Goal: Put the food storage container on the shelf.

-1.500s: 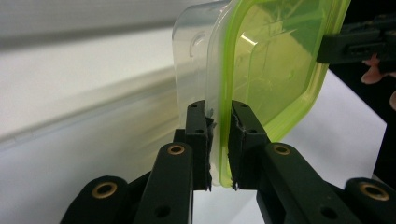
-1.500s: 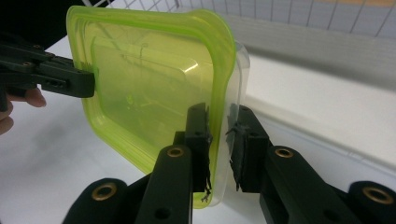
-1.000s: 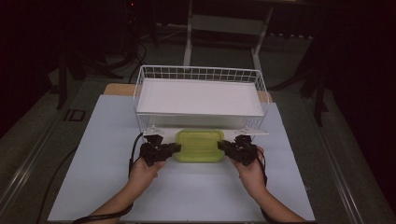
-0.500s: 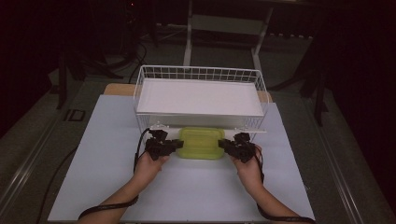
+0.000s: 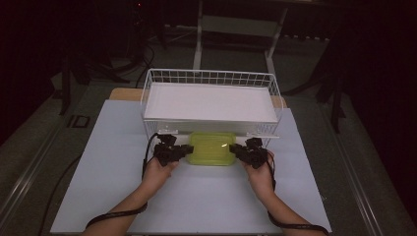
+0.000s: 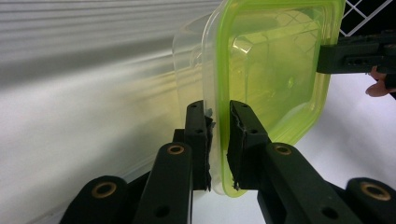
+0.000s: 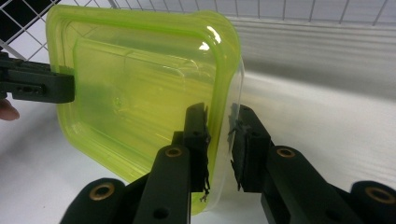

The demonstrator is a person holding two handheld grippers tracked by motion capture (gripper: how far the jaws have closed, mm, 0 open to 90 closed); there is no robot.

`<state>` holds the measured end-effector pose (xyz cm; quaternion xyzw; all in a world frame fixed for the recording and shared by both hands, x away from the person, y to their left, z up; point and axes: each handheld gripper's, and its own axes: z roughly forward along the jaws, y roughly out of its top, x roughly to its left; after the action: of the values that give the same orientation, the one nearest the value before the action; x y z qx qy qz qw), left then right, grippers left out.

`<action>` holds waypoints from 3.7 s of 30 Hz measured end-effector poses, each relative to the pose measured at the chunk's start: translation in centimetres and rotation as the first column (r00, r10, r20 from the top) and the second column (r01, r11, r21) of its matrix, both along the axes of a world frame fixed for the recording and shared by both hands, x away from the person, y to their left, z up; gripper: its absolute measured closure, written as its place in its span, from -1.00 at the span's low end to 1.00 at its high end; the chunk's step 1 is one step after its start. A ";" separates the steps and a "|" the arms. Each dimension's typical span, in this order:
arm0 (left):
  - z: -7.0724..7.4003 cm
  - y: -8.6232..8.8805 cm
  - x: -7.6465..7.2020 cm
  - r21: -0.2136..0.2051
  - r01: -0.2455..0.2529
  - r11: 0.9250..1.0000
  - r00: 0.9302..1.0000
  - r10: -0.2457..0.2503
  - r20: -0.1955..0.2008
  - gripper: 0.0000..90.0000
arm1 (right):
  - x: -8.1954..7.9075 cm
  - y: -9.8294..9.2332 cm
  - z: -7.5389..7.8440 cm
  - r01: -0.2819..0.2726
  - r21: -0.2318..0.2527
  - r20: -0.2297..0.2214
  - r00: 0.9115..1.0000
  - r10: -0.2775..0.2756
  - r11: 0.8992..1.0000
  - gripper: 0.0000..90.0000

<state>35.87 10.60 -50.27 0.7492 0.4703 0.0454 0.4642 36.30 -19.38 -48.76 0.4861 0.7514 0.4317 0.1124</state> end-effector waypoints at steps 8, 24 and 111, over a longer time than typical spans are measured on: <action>-0.3 0.2 0.2 -0.016 0.004 1.000 0.999 -0.003 0.036 0.72 | 0.3 0.2 0.1 0.013 -0.007 0.013 1.000 -0.013 1.000 0.70; -0.6 -0.2 1.1 0.012 -0.028 1.000 0.995 0.026 0.097 0.43 | 1.0 0.7 -0.3 0.070 -0.036 0.076 0.995 -0.067 0.997 0.57; -0.5 3.4 -6.1 -0.033 0.108 0.994 0.961 -0.096 0.259 -0.99 | 1.0 7.9 -2.9 -0.005 -0.140 0.130 0.991 0.024 0.990 1.00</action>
<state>29.79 13.98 -50.76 0.7491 0.3681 0.1070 0.5403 37.26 -11.49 -51.63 0.4420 0.7743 0.4100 0.1924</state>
